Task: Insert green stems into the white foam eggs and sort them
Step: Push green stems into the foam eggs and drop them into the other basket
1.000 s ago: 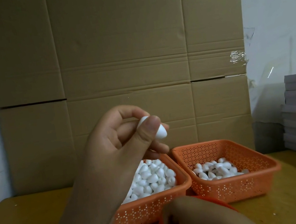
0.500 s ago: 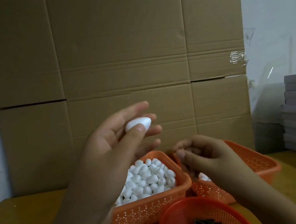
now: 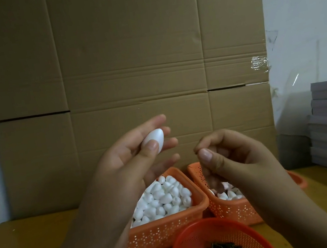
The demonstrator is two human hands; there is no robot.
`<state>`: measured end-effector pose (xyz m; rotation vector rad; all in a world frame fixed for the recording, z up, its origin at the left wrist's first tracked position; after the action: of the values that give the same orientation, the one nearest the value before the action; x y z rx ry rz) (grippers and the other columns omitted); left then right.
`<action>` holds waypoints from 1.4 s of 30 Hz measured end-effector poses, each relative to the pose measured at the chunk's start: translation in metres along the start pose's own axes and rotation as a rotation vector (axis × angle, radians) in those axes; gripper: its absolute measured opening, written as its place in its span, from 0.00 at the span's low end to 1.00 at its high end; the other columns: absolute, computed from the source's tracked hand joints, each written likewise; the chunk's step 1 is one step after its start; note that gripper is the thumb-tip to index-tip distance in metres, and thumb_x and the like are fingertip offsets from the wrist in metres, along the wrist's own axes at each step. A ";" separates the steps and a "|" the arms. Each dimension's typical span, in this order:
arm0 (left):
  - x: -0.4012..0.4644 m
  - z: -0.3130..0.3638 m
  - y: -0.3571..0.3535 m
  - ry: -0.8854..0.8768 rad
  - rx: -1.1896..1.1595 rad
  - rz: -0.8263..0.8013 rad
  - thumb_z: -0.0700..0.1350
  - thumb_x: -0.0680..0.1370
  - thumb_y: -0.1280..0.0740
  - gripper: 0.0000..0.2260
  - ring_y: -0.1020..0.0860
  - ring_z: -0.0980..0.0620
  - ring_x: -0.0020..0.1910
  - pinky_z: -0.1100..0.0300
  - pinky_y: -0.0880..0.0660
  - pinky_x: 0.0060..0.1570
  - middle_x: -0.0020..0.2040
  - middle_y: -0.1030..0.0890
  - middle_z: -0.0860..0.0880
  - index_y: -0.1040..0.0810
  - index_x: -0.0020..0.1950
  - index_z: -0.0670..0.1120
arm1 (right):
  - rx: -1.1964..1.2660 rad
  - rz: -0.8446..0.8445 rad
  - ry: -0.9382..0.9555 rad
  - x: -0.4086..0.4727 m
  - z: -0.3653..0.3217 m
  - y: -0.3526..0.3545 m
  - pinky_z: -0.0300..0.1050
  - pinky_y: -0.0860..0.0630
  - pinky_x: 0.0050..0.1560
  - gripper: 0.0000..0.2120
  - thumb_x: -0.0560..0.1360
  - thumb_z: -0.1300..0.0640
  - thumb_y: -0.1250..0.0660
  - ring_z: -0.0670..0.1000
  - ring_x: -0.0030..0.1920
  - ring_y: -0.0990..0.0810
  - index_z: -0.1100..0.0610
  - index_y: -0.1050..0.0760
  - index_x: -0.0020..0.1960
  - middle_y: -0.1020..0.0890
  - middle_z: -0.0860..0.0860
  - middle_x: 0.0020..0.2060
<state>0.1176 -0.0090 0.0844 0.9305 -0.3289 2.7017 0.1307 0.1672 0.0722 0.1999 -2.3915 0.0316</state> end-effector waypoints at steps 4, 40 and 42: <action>-0.002 -0.002 -0.005 0.030 -0.041 -0.011 0.45 0.73 0.36 0.13 0.16 0.50 0.53 0.64 0.20 0.47 0.52 0.15 0.49 0.20 0.56 0.46 | 0.039 -0.066 0.020 -0.001 0.001 -0.010 0.39 0.23 0.33 0.05 0.70 0.60 0.32 0.49 0.33 0.18 0.60 0.19 0.44 0.17 0.56 0.33; -0.004 -0.017 -0.016 0.188 -0.156 -0.062 0.55 0.70 0.32 0.13 0.16 0.46 0.53 0.57 0.20 0.53 0.53 0.15 0.44 0.18 0.44 0.46 | -0.416 0.315 0.415 -0.010 0.006 -0.026 0.32 0.22 0.41 0.10 0.72 0.58 0.31 0.40 0.41 0.16 0.44 0.27 0.45 0.16 0.39 0.40; -0.005 -0.018 -0.018 0.168 -0.104 -0.039 0.54 0.69 0.32 0.13 0.16 0.47 0.51 0.55 0.19 0.52 0.49 0.14 0.46 0.18 0.44 0.46 | -0.468 0.337 0.427 -0.010 0.007 -0.025 0.32 0.22 0.40 0.10 0.73 0.56 0.30 0.40 0.41 0.16 0.43 0.28 0.45 0.17 0.39 0.41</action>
<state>0.1166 0.0123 0.0694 0.6688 -0.4069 2.6761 0.1376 0.1432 0.0595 -0.3933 -1.9170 -0.2959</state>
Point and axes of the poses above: each hand's wrist, its own x-axis towards the middle knuckle, its own y-axis out of the back of the hand, z = x × y, the point moved 1 cm from there along x, towards the middle knuckle
